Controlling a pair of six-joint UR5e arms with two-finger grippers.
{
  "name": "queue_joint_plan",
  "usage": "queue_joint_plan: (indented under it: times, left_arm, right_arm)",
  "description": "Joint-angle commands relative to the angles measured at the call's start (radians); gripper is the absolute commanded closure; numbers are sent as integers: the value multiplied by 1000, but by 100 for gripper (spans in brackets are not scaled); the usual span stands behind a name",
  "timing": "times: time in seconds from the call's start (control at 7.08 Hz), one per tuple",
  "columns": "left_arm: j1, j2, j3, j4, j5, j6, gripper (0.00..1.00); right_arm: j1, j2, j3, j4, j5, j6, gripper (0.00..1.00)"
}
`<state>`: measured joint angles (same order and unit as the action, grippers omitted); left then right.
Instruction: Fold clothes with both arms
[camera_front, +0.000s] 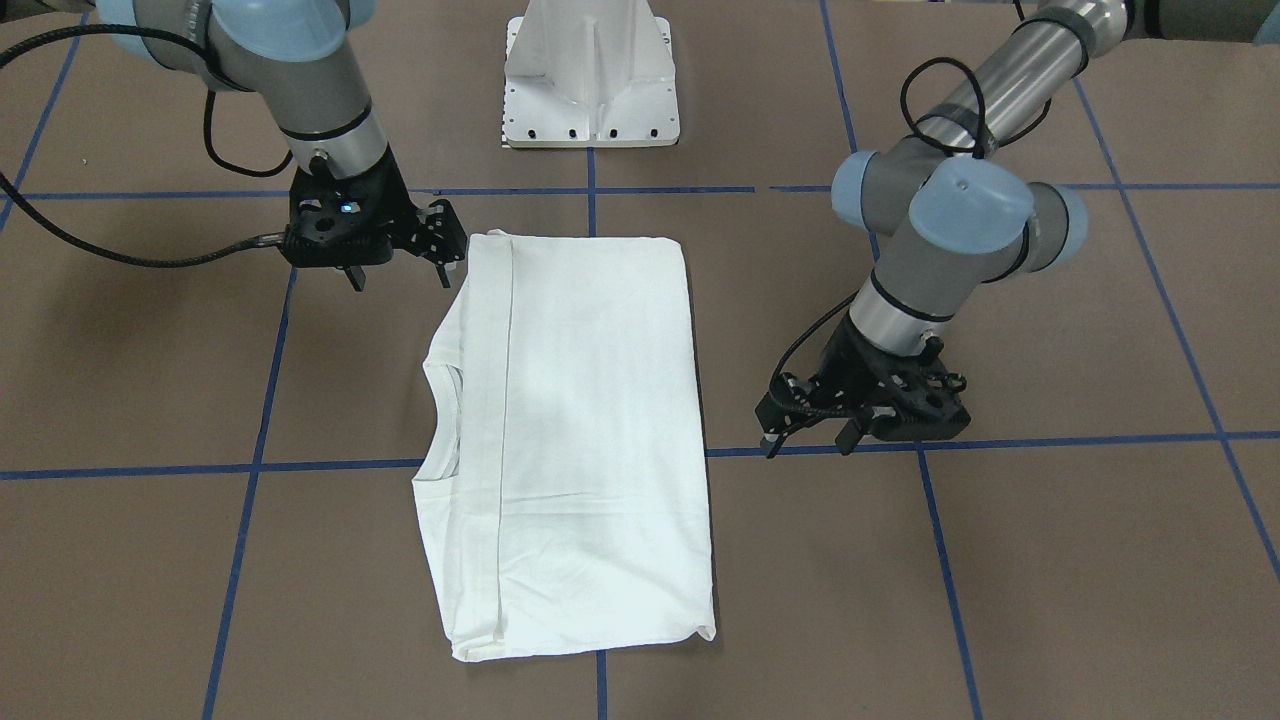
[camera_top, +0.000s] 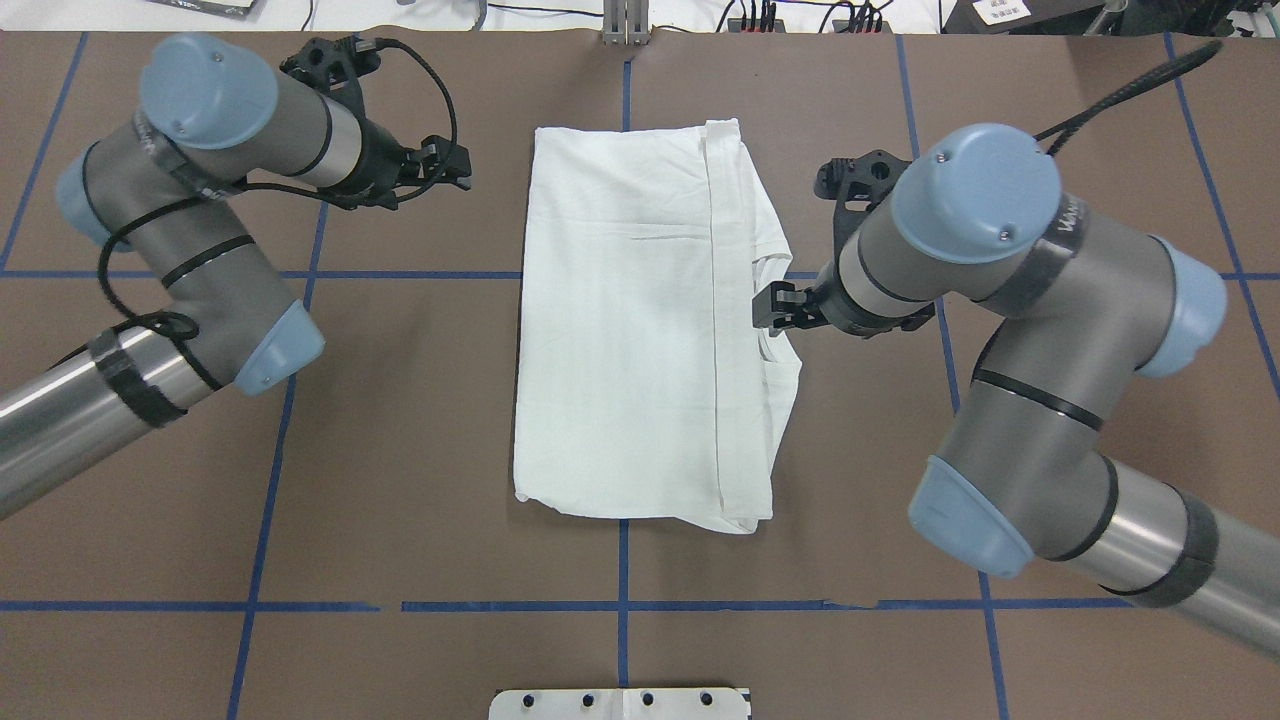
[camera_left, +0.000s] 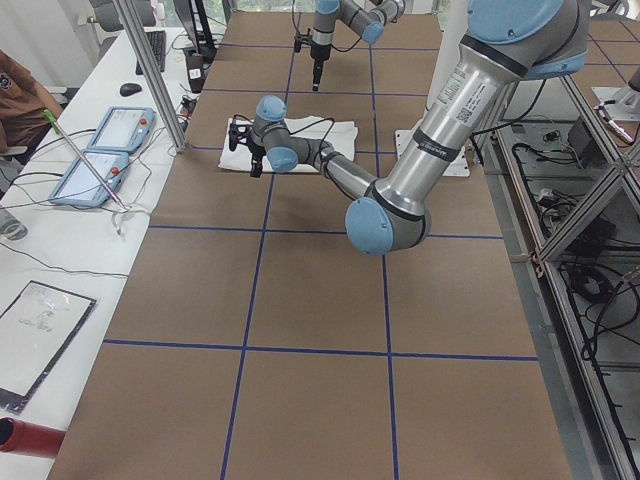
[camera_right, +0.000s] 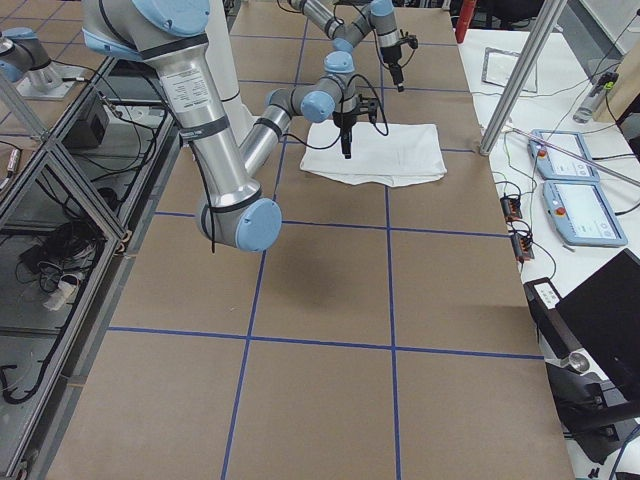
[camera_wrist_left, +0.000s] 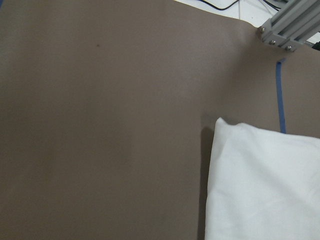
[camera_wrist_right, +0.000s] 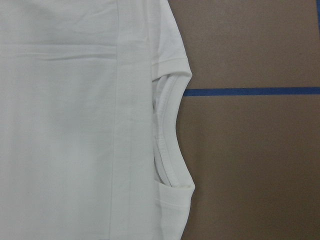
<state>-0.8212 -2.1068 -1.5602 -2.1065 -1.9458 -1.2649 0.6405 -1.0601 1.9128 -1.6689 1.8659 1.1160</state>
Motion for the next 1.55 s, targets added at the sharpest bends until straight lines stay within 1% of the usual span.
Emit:
queue_joint_plan:
  times: [0.0,0.14,0.28,0.42,0.56,0.71,0.85,1.41]
  left_arm:
    - [69,79,-273,255,-45,4,0]
    - [115,80,-346,307,-45,-10,0]
    - [138,82,-354,307,-45,-25,0]
    - [154,94,-351,303,-39,-30,0]
    - [155,94,-353,303,-39,-30,0]
    - [157,94,-353,301,-39,-30,0]
    - [159,94,-353,299,-38,-30,0]
    - [184,93,-342,295,-36,-31,0]
  right_arm:
    - [-13,101,-165,-12,-40,-123,0]
    - [-13,158,-254,-8,-43,-125,0]
    - [-13,210,-333,-8,-43,-128,0]
    - [-13,226,-380,-5,-43,-140,0]
    - [-13,253,-452,21,-43,-143,0]
    - [-18,270,-510,88,-42,-134,0]
    - [-33,273,-532,98,-42,-128,0]
    - [-56,250,-535,89,-42,-128,0]
